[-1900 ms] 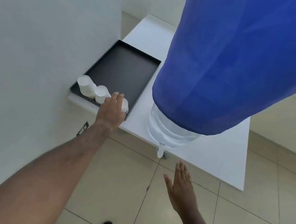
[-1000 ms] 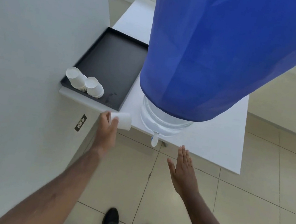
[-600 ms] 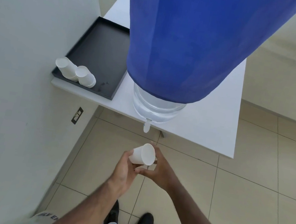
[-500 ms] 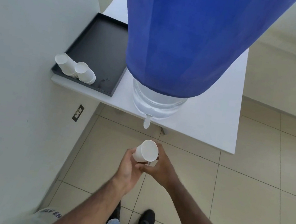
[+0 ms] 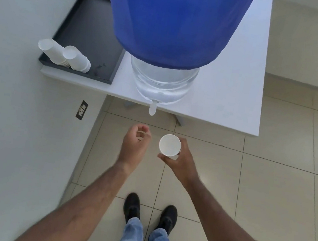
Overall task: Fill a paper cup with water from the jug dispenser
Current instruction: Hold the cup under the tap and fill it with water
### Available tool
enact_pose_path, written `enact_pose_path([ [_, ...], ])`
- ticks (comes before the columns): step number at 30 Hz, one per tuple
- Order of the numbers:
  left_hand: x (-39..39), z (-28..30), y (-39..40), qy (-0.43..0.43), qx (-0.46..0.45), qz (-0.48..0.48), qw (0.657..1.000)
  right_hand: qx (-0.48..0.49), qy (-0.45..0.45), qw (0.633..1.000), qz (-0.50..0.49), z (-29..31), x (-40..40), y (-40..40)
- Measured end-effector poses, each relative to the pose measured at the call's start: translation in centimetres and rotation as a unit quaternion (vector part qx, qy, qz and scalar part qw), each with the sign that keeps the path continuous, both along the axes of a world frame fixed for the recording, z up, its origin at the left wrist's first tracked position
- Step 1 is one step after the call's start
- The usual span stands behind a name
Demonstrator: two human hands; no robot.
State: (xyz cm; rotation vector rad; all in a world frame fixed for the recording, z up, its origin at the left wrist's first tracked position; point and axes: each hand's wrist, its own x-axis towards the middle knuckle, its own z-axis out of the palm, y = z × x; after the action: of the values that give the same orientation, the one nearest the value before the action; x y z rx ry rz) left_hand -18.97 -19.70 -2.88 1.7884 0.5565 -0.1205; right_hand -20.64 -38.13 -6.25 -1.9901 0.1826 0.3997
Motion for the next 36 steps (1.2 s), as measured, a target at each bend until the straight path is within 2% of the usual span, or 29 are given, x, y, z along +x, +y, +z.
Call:
enact_pose_path([
  [3,2.1,-0.1,1.1,-0.084,0.136,-0.088,0.983,-0.003,0.005,1.000,0.004,-1.4,0.9,-0.2],
  [7,4.7,-0.2,1.8,-0.179,0.300,-0.178,0.920,-0.017,-0.007,1.000,0.013,-3.4,2.3,0.1],
  [11,5.9,-1.5,2.4,-0.214,0.371,-0.243,0.870,0.007,-0.028,1.000,-0.001,-5.5,3.9,1.2],
  [16,6.3,-2.3,2.7,-0.246,0.439,-0.255,0.825,0.020,-0.048,0.999,-0.010,-7.2,5.9,3.0],
  [30,8.8,-4.3,4.5,-0.341,0.461,-0.243,0.783,0.021,-0.074,0.996,-0.051,-11.6,10.3,7.0],
  [36,8.7,-4.6,4.7,-0.353,0.454,-0.234,0.784,0.031,-0.078,0.995,-0.055,-12.6,11.0,7.7],
])
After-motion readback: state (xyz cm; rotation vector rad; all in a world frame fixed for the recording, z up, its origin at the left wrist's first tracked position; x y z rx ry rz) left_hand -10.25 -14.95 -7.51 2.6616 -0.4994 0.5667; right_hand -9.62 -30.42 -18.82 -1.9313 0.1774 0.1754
